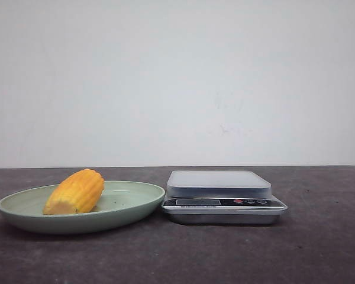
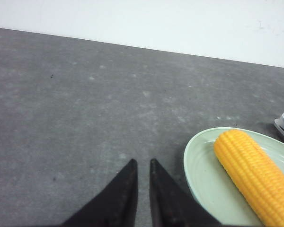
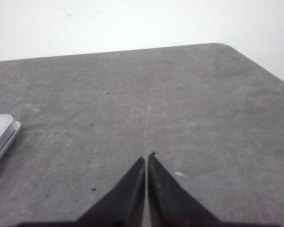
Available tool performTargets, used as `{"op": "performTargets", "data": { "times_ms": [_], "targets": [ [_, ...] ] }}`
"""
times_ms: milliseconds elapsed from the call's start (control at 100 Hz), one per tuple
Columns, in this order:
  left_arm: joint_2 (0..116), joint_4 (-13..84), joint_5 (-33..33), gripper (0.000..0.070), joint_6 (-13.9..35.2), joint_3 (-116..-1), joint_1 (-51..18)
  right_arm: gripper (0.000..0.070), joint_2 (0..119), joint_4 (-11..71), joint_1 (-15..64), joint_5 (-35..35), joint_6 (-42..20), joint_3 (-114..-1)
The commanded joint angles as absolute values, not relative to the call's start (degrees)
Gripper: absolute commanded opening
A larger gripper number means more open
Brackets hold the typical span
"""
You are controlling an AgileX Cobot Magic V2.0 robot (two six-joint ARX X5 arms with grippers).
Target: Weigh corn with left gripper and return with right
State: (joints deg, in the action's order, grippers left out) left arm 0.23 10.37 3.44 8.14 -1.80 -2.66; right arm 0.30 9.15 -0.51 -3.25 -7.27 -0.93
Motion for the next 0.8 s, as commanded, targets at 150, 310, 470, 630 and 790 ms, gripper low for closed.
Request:
{"op": "performTargets", "data": {
  "times_ms": [150,310,470,630,790],
  "targets": [
    [0.19,10.61,4.1,0.0,8.19,-0.8,-2.74,0.0002,0.21,8.56,-0.67,-3.42,-6.68,-0.75],
    [0.19,10.61,4.1,0.0,8.19,-0.8,-2.74,0.0002,0.21,8.56,-0.67,-3.42,-6.68,-0.75],
    [0.19,10.61,4.1,0.0,8.19,-0.8,-2.74,0.0002,0.21,5.65,-0.67,-3.46,-5.89,-0.75],
    [0.19,10.63,4.1,0.0,8.19,-0.8,-2.74,0.0002,0.21,0.97,-0.67,-3.38,-4.51,-0.75],
    [0.19,10.63,4.1,0.0,8.19,-0.8,-2.74,0.0002,0.21,-4.08,-0.62,-2.72,-6.63,-0.75]
  ]
}}
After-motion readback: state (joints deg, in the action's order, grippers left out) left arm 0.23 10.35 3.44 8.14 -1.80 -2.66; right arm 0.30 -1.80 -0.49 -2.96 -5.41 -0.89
